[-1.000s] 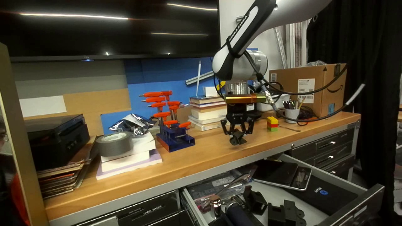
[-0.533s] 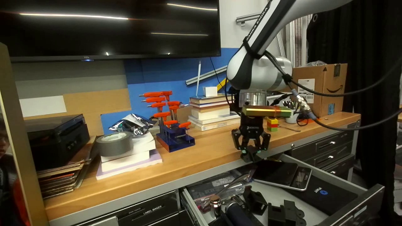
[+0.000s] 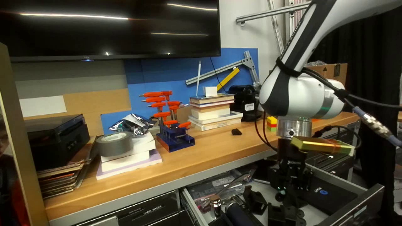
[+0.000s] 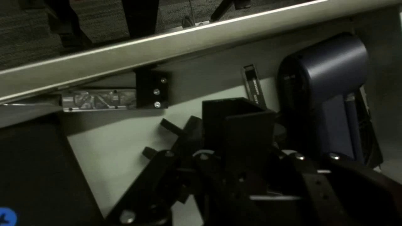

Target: Pick up the black objects from the countertop and put them inside the open drawer then close the drawer

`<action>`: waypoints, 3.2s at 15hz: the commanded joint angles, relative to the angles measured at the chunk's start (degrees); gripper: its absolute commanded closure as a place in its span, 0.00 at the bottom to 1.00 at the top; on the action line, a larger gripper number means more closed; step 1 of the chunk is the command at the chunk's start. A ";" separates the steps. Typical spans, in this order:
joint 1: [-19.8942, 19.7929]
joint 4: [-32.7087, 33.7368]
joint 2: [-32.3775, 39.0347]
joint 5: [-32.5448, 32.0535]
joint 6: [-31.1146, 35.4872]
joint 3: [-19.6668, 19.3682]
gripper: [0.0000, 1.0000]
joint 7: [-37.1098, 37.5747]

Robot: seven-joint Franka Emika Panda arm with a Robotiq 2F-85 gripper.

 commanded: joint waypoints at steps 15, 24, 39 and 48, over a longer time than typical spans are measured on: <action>-6.06 0.89 3.94 -0.39 3.04 -2.82 0.89 -3.47; -7.04 -2.38 5.53 2.42 8.44 -2.46 0.56 -1.10; -5.22 7.03 -0.20 -13.30 6.79 -3.89 0.00 9.12; -5.10 30.18 7.19 -14.44 -3.03 -3.36 0.00 6.31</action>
